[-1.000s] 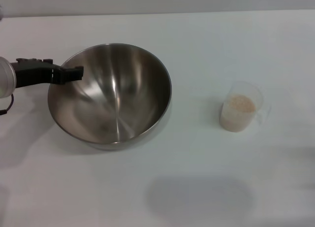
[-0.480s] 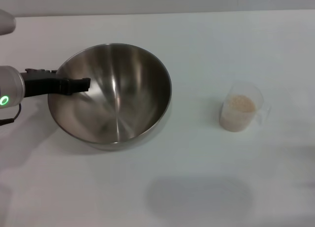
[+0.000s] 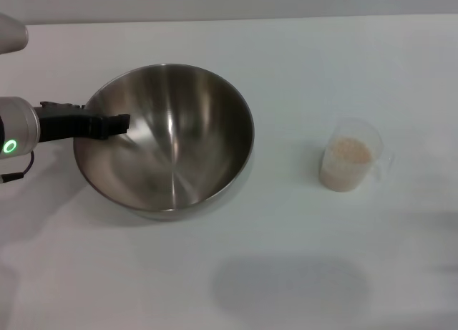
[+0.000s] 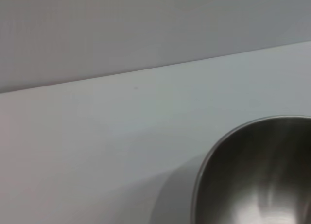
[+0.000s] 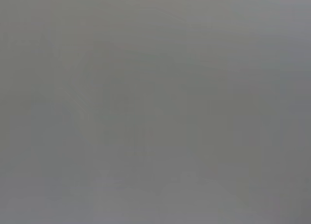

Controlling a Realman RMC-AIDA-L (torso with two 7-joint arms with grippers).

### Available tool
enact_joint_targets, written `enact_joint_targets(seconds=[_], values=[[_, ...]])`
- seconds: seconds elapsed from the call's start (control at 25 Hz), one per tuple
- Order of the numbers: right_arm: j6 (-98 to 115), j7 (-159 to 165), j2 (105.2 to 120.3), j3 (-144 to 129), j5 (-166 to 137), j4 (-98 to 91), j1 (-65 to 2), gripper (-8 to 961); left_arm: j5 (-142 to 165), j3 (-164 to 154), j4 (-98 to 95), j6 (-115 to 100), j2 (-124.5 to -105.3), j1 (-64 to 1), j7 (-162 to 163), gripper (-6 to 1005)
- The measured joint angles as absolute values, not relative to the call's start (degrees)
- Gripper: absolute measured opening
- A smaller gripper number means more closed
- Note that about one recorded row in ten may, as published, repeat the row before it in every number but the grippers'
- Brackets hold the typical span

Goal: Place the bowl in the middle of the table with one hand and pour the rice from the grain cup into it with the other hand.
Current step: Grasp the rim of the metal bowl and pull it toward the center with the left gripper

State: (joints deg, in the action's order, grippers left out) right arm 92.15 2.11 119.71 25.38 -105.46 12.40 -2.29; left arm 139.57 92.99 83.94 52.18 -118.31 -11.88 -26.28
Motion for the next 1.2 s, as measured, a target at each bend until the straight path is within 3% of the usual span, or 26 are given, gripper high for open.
enact_joint_targets(seconds=[0.16,0.8,1.2], values=[[92.2,2.1,119.71,24.9,-105.5,12.4,-2.5,837,139.9,93.1,82.6,52.6,-118.22,-13.2,-26.3,713],[92.2,2.1,119.7,24.9,-105.5,12.4,-2.6,837,139.5,93.9,81.3,56.2,-118.14,-15.9,-26.4,59],[92.2,2.1,119.65,24.9,-105.5,12.4,-2.6,838,132.3,100.2,80.6,62.3,-118.09,-18.7,-27.6,47]])
